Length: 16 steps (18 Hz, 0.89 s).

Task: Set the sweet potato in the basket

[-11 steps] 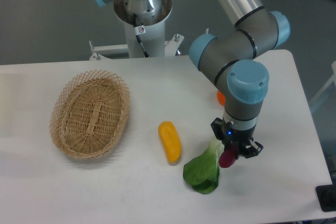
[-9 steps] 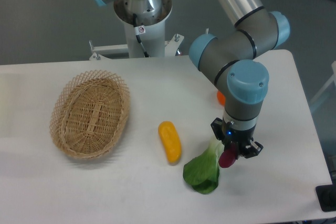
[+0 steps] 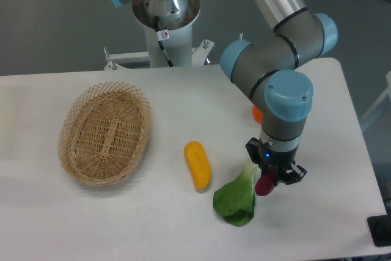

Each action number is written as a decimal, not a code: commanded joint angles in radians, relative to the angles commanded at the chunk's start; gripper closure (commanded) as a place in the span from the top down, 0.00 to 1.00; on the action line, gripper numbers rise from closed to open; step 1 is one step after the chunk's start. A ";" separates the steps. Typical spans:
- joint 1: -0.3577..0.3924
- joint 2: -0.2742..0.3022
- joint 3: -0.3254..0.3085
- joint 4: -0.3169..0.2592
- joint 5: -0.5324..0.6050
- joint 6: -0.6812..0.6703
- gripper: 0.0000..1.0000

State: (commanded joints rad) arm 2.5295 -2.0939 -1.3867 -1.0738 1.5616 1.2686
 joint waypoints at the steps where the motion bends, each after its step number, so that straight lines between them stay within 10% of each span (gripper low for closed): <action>1: 0.002 0.000 0.000 -0.002 0.000 -0.002 0.29; 16: -0.084 0.093 -0.142 0.005 -0.011 -0.011 0.28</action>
State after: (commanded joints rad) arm 2.4453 -2.0005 -1.5291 -1.0692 1.5509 1.2579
